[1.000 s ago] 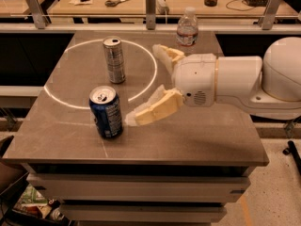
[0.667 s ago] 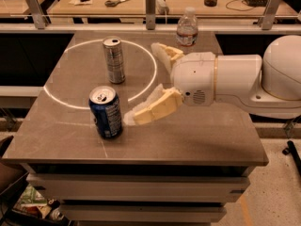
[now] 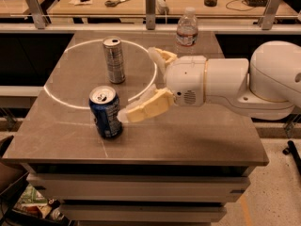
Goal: Knock pepsi can over
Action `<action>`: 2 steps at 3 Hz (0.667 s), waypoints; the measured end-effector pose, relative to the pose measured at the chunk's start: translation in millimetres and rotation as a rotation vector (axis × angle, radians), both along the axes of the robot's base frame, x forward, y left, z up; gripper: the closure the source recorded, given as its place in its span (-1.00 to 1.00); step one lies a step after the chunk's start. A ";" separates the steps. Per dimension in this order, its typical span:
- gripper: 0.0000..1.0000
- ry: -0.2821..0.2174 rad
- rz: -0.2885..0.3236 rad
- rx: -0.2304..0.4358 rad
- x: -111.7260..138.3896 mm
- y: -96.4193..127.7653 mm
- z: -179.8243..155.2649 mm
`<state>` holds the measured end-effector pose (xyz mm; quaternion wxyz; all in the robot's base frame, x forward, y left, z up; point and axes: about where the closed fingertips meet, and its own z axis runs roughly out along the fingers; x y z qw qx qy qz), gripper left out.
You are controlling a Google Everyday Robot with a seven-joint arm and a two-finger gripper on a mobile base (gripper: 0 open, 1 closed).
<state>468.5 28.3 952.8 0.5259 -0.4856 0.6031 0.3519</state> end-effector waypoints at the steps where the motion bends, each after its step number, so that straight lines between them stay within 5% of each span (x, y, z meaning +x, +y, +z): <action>1: -1.00 -0.010 -0.024 0.032 5.5 3.8 -13.0; 2: -1.00 -0.051 -0.017 0.076 8.7 3.2 -22.7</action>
Offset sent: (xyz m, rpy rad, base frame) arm 0.0157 -0.0053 -0.0409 0.1386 -0.1261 -0.0059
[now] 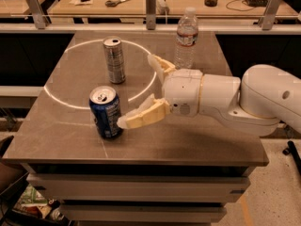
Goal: Knock pepsi can over
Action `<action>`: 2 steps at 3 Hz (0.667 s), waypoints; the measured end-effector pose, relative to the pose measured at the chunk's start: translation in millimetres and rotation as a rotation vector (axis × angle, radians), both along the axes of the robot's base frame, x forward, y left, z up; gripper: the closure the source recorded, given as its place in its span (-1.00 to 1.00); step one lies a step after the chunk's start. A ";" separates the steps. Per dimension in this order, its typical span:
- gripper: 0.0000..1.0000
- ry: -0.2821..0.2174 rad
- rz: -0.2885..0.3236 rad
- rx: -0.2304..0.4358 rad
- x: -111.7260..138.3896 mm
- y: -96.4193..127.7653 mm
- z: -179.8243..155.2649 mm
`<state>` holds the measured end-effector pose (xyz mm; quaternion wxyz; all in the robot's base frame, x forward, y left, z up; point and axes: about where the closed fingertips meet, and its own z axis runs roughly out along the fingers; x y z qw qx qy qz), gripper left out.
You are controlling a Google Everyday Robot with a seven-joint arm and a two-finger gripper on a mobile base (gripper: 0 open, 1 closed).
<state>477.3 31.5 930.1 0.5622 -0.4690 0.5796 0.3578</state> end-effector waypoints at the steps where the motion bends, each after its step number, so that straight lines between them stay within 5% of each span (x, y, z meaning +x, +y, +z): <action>1: -1.00 -0.030 0.006 0.034 -1.8 -0.8 -10.1; 2: -1.00 -0.027 0.005 0.050 -8.8 6.1 -21.8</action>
Offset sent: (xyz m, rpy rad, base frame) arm -0.0167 0.0111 -0.0415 0.0714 -0.0124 -0.0042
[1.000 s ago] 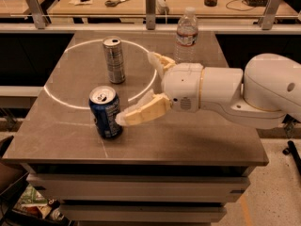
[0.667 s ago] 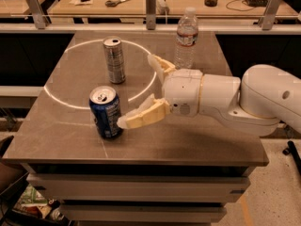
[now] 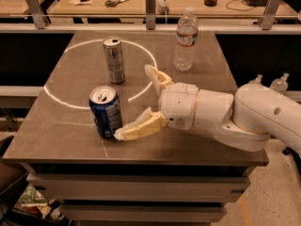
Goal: Knock pepsi can over
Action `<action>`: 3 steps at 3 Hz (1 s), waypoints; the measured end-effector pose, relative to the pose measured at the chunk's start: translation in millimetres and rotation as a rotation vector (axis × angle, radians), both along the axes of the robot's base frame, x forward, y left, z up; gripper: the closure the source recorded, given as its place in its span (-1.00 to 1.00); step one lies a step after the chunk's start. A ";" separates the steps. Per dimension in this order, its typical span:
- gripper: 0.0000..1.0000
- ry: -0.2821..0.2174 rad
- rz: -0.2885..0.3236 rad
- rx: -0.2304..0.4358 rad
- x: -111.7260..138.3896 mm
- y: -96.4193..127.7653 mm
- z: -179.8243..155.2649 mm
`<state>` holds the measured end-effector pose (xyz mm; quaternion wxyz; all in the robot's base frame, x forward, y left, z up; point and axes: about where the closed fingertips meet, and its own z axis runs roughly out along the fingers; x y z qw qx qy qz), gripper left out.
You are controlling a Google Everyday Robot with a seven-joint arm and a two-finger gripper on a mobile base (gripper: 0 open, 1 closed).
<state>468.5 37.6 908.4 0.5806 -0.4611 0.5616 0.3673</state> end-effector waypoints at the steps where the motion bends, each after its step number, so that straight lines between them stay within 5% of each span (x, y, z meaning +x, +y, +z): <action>1: -1.00 0.028 0.004 0.006 -5.8 8.7 -13.7; 2: -1.00 0.052 0.019 0.009 -7.7 19.0 -23.5; 3: -0.65 0.056 0.048 -0.012 -6.3 34.1 -26.4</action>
Offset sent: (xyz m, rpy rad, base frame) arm -0.0080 0.0277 -0.0379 0.0148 0.0870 0.0309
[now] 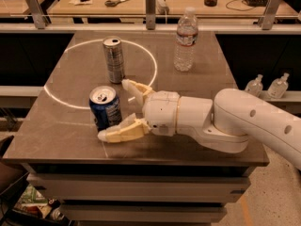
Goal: Knock pepsi can over
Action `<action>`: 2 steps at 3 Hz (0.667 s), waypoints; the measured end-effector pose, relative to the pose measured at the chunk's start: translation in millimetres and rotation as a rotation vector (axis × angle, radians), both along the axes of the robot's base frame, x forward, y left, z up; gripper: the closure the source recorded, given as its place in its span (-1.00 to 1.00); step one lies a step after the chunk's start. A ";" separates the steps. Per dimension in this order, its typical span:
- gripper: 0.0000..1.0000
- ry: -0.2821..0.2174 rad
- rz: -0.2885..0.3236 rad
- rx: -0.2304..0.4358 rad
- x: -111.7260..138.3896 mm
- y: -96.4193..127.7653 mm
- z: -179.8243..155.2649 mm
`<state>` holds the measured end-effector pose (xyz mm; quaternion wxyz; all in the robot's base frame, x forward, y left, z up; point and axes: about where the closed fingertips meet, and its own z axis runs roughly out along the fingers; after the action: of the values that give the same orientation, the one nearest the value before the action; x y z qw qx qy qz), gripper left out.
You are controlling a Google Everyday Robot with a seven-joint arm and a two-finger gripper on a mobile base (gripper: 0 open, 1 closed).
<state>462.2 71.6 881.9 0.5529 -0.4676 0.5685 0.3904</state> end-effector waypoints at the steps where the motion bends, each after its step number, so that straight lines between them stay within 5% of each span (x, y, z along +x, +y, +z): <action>1: -0.17 -0.002 0.004 0.000 -1.3 2.0 1.1; 2: 0.28 -0.004 0.008 -0.001 -2.2 4.2 2.0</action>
Offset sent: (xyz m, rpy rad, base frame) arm -0.0011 0.0020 0.0008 -0.0001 -0.0017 0.0041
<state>460.0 75.9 883.9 0.5522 -0.4710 0.5657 0.3914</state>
